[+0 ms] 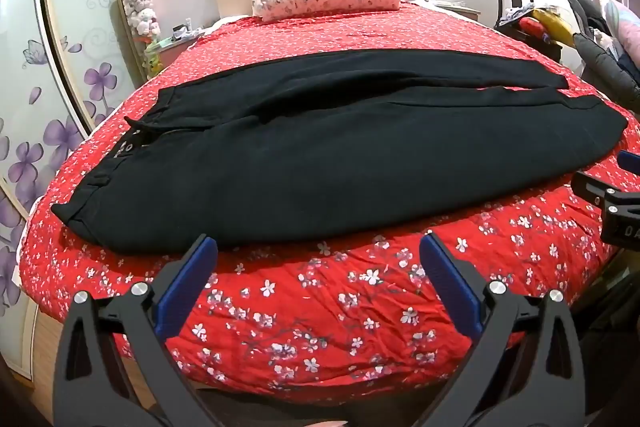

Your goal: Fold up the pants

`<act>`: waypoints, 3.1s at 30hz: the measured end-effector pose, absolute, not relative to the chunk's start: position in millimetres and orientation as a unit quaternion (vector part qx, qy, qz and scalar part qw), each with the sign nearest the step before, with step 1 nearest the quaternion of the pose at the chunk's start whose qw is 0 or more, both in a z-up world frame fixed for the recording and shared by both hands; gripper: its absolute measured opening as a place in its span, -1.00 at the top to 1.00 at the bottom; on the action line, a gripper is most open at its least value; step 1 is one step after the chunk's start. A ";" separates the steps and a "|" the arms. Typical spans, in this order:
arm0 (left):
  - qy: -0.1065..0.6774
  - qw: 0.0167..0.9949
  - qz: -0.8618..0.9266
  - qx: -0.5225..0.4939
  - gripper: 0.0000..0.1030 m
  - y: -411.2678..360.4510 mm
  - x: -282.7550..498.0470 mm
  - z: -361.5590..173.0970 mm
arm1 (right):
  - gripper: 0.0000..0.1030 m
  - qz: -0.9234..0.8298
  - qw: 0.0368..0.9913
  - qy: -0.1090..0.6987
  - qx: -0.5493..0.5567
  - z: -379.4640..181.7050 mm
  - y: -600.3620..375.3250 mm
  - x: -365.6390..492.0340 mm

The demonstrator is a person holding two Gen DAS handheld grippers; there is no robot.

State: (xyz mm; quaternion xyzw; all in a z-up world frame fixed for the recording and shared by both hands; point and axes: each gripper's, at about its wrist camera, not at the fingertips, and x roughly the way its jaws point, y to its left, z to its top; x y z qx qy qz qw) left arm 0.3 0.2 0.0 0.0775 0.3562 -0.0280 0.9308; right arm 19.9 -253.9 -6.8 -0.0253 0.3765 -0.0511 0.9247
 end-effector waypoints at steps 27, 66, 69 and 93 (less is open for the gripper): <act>0.358 0.930 -0.028 0.077 -0.96 -2.5 -1.9 -1.6 | -0.97 -0.051 0.923 0.380 -0.025 -12.1 -253.7 18.7; 0.359 0.930 -0.029 0.077 -0.96 -1.6 -1.1 -1.3 | -0.97 -0.053 0.921 0.385 -0.024 -16.3 -254.6 18.4; 0.359 0.930 -0.029 0.077 -0.96 -1.8 -1.1 -1.4 | -0.97 -0.053 0.921 0.385 -0.025 -16.5 -254.8 18.4; 0.358 0.928 0.009 0.102 -0.96 -9.2 17.8 -2.0 | -0.97 -0.053 0.912 0.404 0.051 -20.2 -303.7 24.6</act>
